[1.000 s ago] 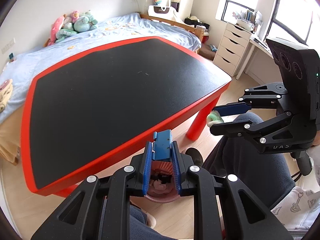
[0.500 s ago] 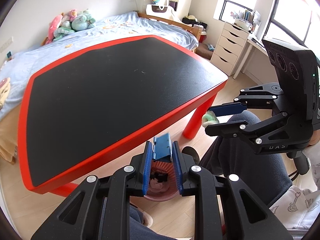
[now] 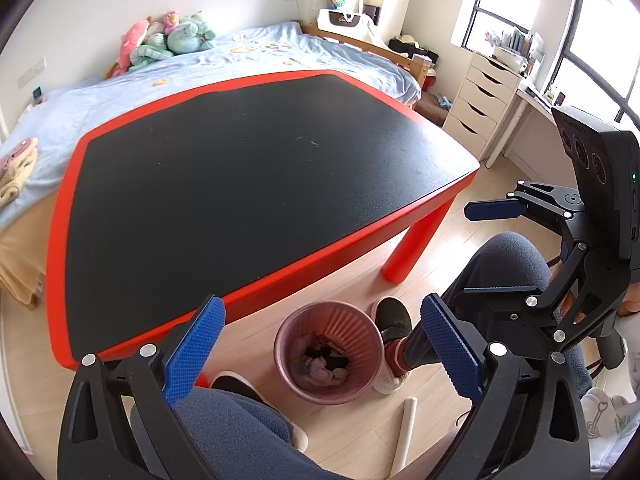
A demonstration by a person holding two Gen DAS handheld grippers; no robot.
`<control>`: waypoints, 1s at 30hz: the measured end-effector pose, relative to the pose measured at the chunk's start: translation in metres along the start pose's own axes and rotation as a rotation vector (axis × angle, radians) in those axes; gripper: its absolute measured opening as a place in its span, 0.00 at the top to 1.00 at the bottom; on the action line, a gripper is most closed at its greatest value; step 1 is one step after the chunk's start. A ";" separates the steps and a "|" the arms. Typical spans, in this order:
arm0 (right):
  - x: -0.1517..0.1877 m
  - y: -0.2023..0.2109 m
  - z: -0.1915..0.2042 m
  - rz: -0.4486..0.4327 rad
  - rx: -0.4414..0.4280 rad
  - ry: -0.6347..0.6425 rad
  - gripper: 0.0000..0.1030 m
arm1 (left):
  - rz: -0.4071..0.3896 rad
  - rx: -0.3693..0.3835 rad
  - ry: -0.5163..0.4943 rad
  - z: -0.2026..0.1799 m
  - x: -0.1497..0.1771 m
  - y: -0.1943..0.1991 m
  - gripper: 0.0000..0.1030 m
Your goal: Collect trash
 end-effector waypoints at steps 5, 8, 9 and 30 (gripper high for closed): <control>-0.003 0.001 -0.001 -0.007 0.007 -0.016 0.04 | -0.005 -0.001 0.010 0.002 0.000 0.002 0.08; -0.004 0.003 -0.002 -0.012 0.008 -0.027 0.04 | -0.008 0.002 0.018 0.003 -0.001 0.004 0.08; -0.005 0.003 -0.002 -0.013 0.007 -0.029 0.04 | -0.010 0.000 0.018 0.003 -0.001 0.004 0.08; -0.100 0.029 -0.057 -0.127 0.158 -0.114 0.03 | -0.130 -0.161 0.052 0.053 -0.077 0.023 0.07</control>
Point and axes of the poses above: each gripper's, at about its wrist camera, not at the fingertips, and y roughly against the way its jaws point, z to its left, x to its underside, the point moved 10 cm from there along -y, roughly the way its jaws point, and after that the axes turned 5 degrees about -z, right-handed, at the moved point
